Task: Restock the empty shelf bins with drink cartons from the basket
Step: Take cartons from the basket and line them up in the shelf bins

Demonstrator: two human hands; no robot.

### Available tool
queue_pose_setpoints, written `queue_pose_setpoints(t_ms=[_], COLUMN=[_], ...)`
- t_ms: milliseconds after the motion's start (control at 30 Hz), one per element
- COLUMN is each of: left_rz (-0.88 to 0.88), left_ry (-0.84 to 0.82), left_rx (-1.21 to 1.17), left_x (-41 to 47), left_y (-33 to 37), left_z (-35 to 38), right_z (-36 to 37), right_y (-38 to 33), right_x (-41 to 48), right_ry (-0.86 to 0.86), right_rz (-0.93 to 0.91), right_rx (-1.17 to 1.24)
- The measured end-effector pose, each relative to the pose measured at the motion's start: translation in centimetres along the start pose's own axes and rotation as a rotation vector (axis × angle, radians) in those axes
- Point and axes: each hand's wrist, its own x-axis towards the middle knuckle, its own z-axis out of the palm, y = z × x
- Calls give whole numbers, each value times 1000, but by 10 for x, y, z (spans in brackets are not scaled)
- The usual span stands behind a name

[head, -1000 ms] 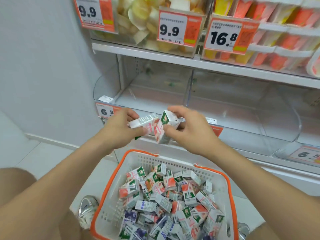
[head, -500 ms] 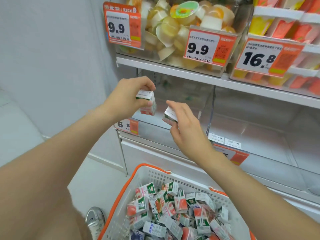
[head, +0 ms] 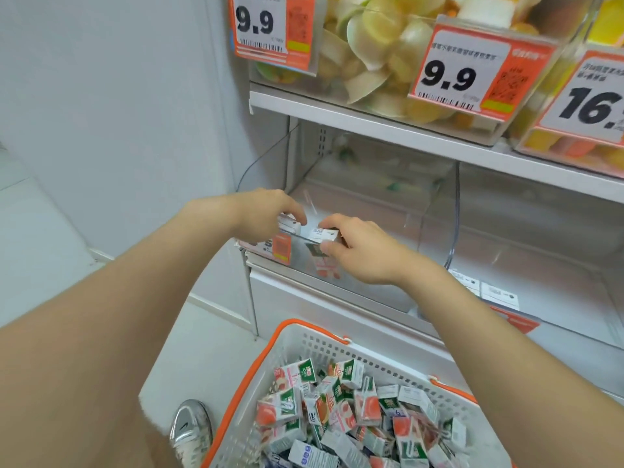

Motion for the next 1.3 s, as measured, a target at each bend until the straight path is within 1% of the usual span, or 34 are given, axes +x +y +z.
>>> queue_pose_setpoints(t_ms=[100,267,400,467,567,633,700,733,867,900,933,1000,1067,1100,1133,1167,1200,1233,1300], left_rz=[-7,-54,-55,-51,-64,-72,-71,-69,-73,-67,-54,0,49,61,72,83,92,102,125], left_ry=[14,70,113,90,51,31,25,23,17,21,34,83,168,209,238,236,190,107,-117], left_rx=[8,30,29,37,24,18,20,29,59,62,64,66,78,95,125,156,166,149,111], left_x=[-3,-4,-9,-11,-12,-13,-14,-14,-18,-19,-20,-22,-28,-33,-38,-44,-52,-60,-72], left_y=[-2,-8,-1,3,8,10,10,10,18,23,28,38,49,56,64,72,81,90,112], left_z=[4,5,-2,0,3,2,3,4,3,2,3,4,6,7,8,10,12,17,32], right_z=[3,0,-3,-4,-6,-4,-2,-1,2,2,2,4,3,2,0,-1,-1,1,8], right_y=[-6,-16,-33,-37,-35,-34,-35,-35,-29,-27,-25,-24,-27,-30,-32,-34,-33,-29,-17], right_x=[4,9,20,28,34,36,37,38,35,32,28,14,-14,-33,-52,-73,-92,-109,-138], right_ry=[-54,15,76,41,-106,-127,-98,-84,-145,-136,-84,118,298,353,374,352,274,146,-177], right_rz=[82,220,251,287,415,430,392,369,281,260,221,109,-12,-73,-115,-138,-142,-132,-112], right_rx=[45,48,119,160,268,377,440,433,251,193,111,-37,-68,-62,-75,-108,-150,-193,-262])
